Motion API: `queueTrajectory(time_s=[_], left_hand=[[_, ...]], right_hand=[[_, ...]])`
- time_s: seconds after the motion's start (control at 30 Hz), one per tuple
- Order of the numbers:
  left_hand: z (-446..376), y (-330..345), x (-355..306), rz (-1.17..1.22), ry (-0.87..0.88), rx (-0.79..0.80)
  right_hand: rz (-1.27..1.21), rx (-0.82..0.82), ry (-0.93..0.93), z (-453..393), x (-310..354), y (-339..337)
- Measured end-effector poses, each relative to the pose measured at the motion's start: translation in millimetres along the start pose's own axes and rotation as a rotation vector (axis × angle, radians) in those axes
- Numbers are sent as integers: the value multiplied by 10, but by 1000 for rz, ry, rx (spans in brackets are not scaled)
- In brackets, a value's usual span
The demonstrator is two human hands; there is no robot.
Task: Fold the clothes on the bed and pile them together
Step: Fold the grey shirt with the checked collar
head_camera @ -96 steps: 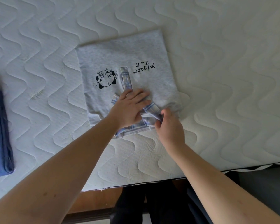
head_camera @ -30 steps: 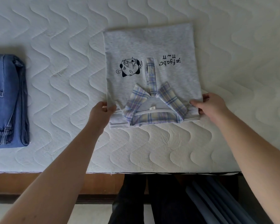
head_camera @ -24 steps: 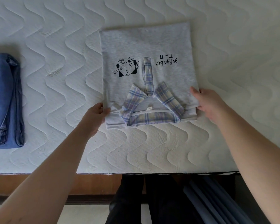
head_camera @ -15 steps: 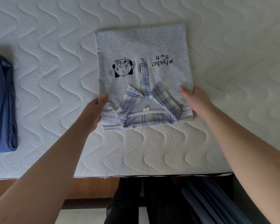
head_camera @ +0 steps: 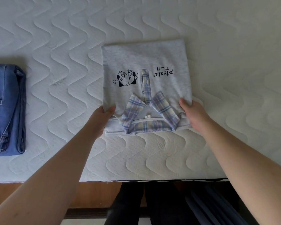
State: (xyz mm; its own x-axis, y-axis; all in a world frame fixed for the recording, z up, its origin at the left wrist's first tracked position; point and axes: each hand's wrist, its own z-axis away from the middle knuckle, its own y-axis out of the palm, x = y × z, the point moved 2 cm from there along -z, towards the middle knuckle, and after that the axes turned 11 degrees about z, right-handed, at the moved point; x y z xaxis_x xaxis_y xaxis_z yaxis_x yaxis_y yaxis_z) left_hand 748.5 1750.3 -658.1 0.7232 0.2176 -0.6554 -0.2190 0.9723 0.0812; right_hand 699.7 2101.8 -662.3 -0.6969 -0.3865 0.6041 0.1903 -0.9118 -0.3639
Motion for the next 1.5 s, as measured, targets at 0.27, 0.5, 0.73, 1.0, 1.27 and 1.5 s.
queueTrajectory(time_s=[0.27,0.5,0.73,1.0,1.27,1.5], left_hand=[[847,18,-491,-66,27,169],[2197,20,-957,-16,223,77],[3322,-22,-1161,55,346,171],[4024,-152,-1319,23,427,90],[4554,-148,-1435,-62,516,-259],[4997,-200,-1188,-21,483,-507]], right_hand=[[-69,69,-122,788,435,-309],[23,-23,-232,2348,1121,-683],[-128,-36,-272,3672,1373,-1102],[-262,72,-313,4150,1436,-1119],[-256,250,-389,4073,1716,-1145],[-154,464,-421,3925,2002,-860]])
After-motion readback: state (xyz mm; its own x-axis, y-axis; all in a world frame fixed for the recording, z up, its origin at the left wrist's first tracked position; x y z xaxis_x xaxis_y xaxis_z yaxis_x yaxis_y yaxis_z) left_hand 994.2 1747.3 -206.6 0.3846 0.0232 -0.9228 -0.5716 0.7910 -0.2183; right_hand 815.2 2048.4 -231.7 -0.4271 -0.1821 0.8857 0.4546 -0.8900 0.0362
